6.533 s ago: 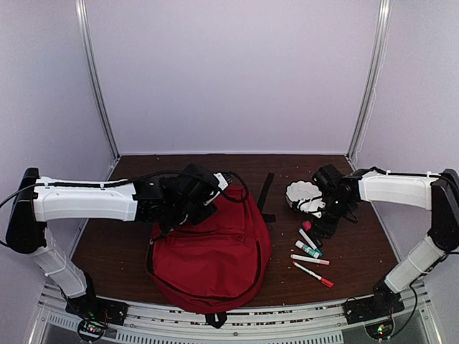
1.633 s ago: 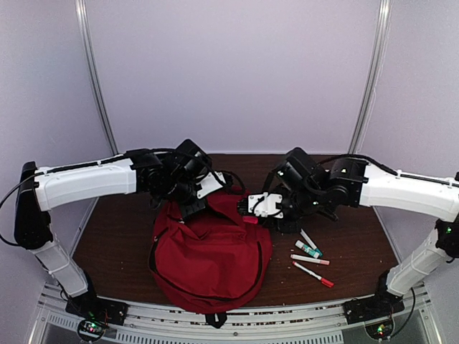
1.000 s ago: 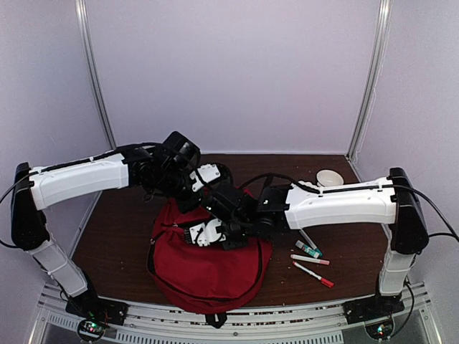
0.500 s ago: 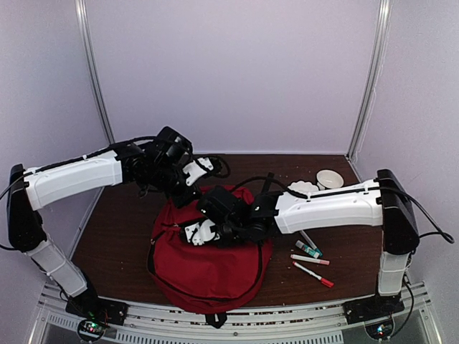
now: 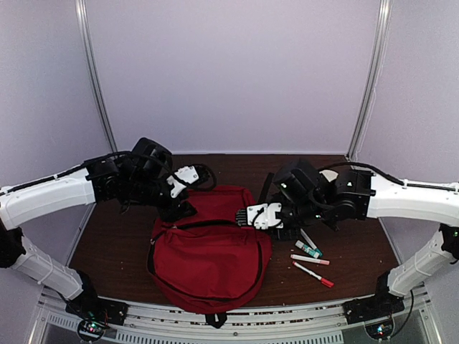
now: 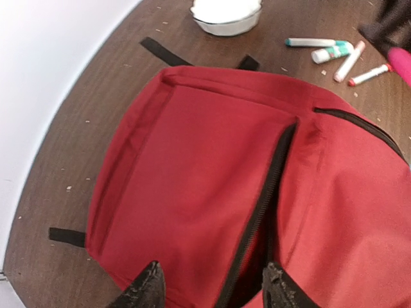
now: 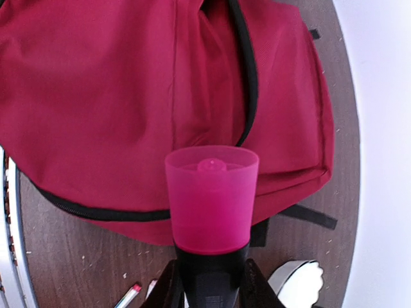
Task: Pack the student bag
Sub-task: Pick up the lower front pocket of the student bag.
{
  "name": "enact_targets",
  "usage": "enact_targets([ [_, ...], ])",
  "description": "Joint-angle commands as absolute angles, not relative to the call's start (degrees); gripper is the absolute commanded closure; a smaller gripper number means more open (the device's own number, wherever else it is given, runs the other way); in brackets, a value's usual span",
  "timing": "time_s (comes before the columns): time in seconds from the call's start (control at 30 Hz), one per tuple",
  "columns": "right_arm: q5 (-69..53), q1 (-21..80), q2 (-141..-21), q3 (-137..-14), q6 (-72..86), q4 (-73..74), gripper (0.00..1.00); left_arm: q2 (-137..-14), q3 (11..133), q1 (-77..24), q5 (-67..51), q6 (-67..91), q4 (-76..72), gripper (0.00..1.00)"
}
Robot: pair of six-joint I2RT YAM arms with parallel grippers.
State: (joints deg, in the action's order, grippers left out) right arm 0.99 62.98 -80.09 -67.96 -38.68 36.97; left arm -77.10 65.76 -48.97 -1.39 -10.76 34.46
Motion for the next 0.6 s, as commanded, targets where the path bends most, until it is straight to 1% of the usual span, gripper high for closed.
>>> enact_targets([
  [0.0, -2.24, 61.29, -77.77, -62.67, -33.2, 38.92, 0.97, -78.29, 64.26, -53.41, 2.6, -11.29, 31.2, 0.45],
  [0.1, -2.5, 60.46, -76.22, -62.12, -32.45, 38.44, 0.97, -81.75, 65.6, -55.72, 8.35, -11.23, 31.5, 0.44],
  [0.27, -2.73, 60.01, -75.94, -62.91, -32.19, 38.88, 0.97, -87.43, 67.63, -56.42, 16.32, -11.44, 31.82, 0.44],
  [0.43, -3.29, 59.94, -76.17, -62.57, -32.3, 38.53, 0.97, -90.33, 67.78, -56.49, 19.13, -12.62, 31.15, 0.45],
  [0.57, -4.28, 60.01, -77.37, -63.85, -33.27, 37.78, 0.96, -93.0, 69.26, -56.51, 23.8, -14.29, 30.26, 0.45],
])
